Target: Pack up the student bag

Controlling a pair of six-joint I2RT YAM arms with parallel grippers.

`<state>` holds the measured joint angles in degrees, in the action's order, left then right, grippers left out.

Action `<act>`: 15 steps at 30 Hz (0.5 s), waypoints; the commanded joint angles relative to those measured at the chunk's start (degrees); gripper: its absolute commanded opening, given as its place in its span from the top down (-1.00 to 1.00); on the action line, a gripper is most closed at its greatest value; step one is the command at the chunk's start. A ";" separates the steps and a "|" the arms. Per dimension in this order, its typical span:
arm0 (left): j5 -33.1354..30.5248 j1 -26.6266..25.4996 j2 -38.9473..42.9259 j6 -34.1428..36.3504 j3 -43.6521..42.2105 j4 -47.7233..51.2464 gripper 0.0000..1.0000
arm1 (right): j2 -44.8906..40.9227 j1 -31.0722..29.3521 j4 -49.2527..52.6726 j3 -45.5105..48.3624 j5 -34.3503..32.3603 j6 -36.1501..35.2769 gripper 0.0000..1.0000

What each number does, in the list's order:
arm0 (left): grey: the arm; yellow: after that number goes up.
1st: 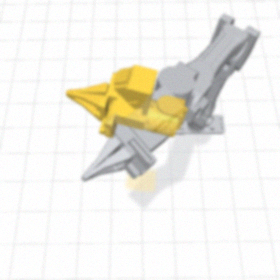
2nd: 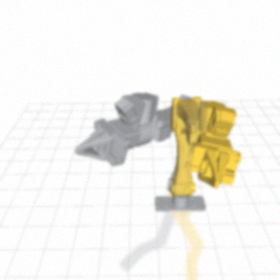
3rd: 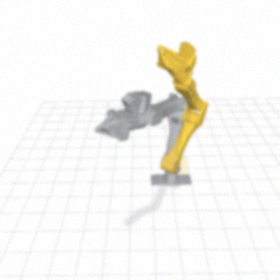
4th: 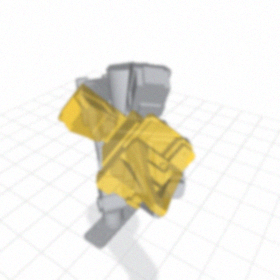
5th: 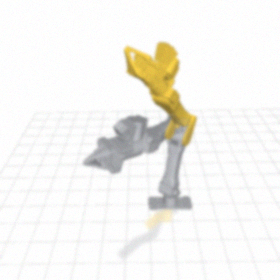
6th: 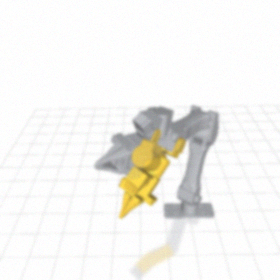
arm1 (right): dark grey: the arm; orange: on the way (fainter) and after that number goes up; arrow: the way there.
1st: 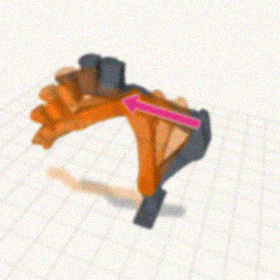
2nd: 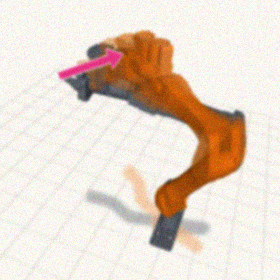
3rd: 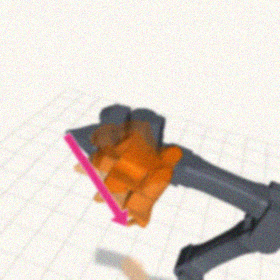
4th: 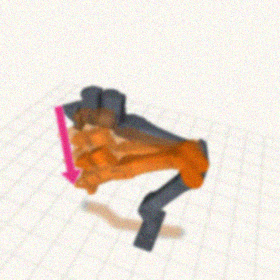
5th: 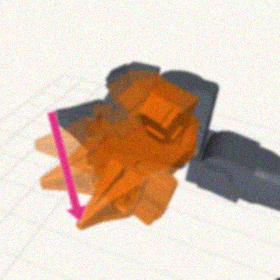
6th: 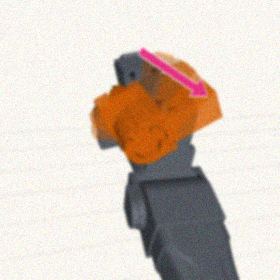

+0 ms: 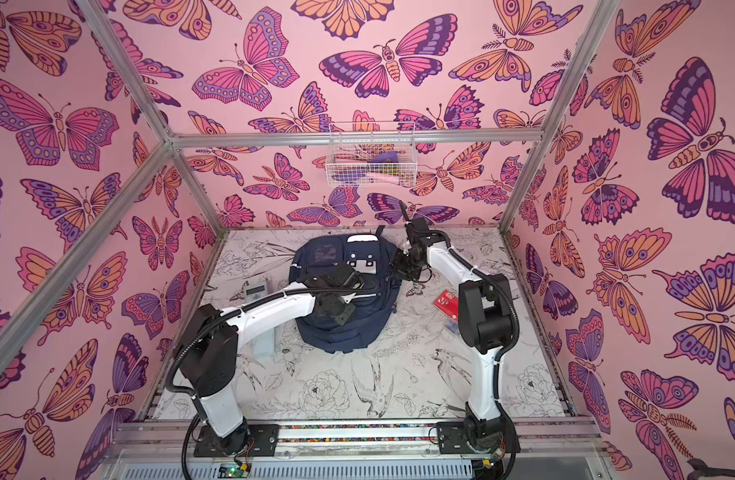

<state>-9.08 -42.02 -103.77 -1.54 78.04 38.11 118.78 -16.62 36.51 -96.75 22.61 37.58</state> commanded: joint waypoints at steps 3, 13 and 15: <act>-1.71 0.54 1.19 -1.78 -1.18 -0.86 1.00 | 2.95 1.43 0.10 -2.43 1.08 2.70 0.24; -1.31 0.51 2.00 -0.82 -2.18 -1.07 1.00 | 5.13 3.22 -10.04 2.78 7.27 8.96 0.18; -1.18 0.54 2.08 -0.63 -2.46 -1.15 1.00 | 5.39 3.79 -13.92 4.84 9.26 11.85 0.20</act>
<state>-9.04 -42.02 -103.42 -1.52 77.01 36.99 122.13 -13.78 28.56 -94.41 28.16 44.84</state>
